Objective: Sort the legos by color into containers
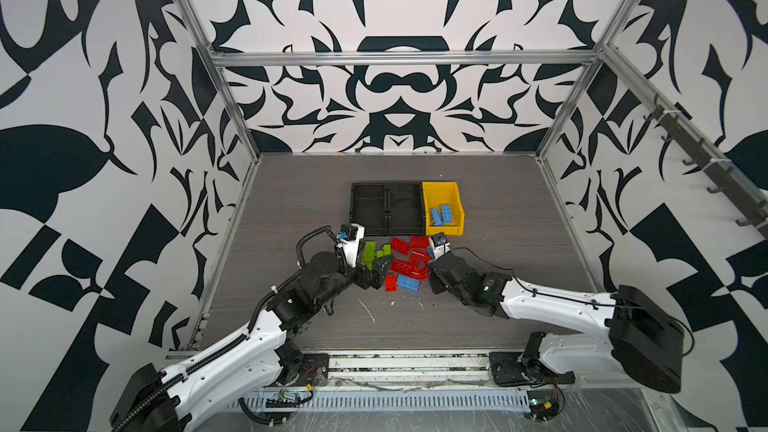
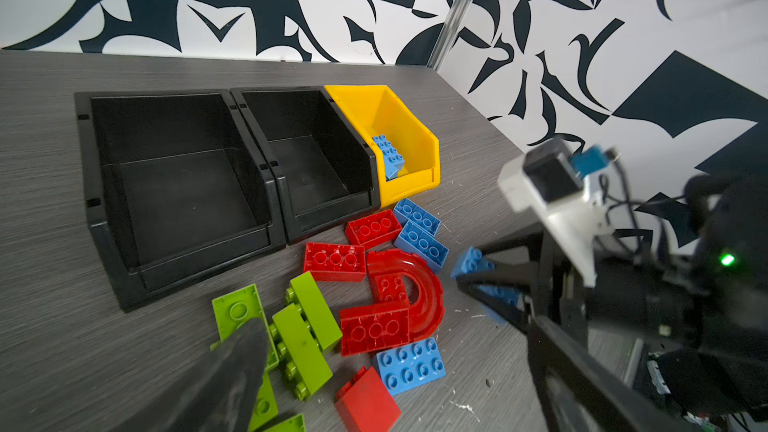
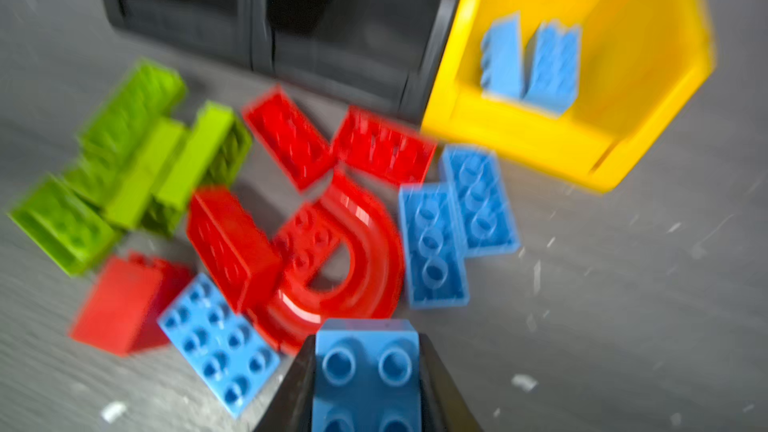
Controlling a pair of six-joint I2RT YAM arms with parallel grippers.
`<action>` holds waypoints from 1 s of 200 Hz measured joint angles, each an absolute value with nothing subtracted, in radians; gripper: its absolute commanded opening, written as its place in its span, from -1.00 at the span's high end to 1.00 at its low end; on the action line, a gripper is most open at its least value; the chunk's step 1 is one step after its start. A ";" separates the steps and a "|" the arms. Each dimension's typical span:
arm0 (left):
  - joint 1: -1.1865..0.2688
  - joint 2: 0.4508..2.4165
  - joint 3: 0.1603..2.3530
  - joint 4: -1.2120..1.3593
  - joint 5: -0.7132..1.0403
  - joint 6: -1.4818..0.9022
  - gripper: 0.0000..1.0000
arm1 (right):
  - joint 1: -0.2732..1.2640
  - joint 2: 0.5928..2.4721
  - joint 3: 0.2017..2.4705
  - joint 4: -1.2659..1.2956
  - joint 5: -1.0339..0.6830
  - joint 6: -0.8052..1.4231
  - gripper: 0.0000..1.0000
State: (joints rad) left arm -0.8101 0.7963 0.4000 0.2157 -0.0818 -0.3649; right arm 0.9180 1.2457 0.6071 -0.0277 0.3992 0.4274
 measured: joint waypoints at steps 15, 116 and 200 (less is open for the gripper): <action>-0.810 0.802 0.402 0.205 -0.086 -0.355 -1.00 | 0.870 1.210 0.646 -0.028 0.399 0.394 0.67; -0.810 0.853 0.419 0.189 -0.130 -0.295 -1.00 | 0.485 1.589 1.102 -0.019 0.122 0.231 0.66; -0.810 0.920 0.422 0.198 -0.162 -0.280 -1.00 | 0.432 1.893 1.291 -0.019 0.029 0.217 0.67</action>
